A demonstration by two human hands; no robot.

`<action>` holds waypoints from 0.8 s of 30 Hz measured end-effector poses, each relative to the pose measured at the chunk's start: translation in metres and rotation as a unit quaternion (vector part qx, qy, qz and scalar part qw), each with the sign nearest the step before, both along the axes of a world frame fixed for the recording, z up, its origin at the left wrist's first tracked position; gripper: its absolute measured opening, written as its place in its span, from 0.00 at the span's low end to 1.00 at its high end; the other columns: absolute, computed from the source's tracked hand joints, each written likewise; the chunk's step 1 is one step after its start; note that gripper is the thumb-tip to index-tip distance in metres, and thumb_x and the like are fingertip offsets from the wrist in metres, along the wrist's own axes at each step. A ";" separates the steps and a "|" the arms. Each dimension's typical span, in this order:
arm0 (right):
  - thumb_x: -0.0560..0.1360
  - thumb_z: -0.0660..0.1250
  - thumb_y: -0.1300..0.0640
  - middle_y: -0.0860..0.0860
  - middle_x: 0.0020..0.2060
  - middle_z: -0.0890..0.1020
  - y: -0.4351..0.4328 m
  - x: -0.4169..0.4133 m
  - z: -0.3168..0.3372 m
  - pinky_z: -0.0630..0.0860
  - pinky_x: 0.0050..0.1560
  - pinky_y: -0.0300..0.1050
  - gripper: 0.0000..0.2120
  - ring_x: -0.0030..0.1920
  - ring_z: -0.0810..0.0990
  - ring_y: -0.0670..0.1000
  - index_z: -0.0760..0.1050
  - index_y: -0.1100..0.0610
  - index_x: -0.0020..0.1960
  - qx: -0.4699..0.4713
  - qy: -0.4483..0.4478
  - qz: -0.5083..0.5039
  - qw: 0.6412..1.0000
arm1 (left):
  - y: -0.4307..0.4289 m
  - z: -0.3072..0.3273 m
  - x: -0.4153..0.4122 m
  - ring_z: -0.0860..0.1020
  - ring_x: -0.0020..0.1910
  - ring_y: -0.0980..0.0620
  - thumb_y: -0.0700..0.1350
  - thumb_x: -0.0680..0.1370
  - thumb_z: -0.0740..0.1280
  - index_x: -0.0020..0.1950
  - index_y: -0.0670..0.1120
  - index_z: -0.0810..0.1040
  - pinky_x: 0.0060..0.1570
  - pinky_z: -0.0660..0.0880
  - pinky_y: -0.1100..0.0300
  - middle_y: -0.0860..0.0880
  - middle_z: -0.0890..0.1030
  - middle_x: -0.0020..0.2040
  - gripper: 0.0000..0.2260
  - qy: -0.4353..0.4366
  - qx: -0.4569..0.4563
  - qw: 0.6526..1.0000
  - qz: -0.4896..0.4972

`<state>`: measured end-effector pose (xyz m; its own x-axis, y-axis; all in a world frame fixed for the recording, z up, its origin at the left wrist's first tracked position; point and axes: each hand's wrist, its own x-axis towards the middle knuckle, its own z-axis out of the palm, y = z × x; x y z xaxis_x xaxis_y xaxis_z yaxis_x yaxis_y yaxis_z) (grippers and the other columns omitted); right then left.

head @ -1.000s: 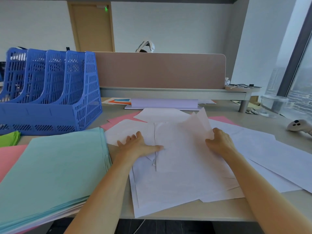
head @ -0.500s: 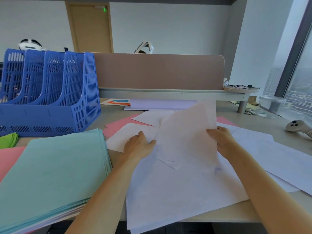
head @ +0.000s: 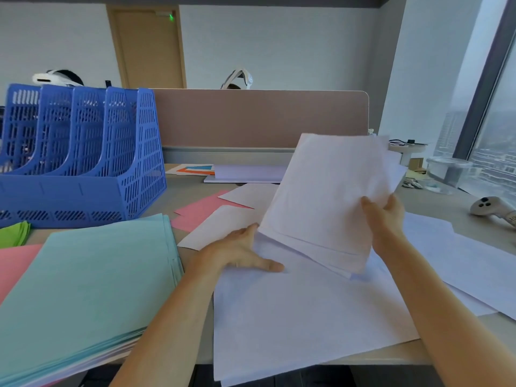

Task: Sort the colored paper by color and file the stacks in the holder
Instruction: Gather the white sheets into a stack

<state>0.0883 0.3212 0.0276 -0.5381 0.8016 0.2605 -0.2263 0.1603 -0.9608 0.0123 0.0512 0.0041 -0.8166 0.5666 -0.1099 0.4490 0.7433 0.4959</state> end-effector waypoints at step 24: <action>0.74 0.62 0.69 0.55 0.38 0.76 0.012 -0.010 -0.008 0.72 0.46 0.50 0.04 0.43 0.75 0.55 0.72 0.62 0.46 -0.094 -0.115 0.066 0.987 | 0.011 0.004 -0.009 0.79 0.50 0.49 0.55 0.64 0.77 0.57 0.47 0.76 0.47 0.76 0.56 0.51 0.80 0.51 0.25 0.006 0.020 0.999 0.026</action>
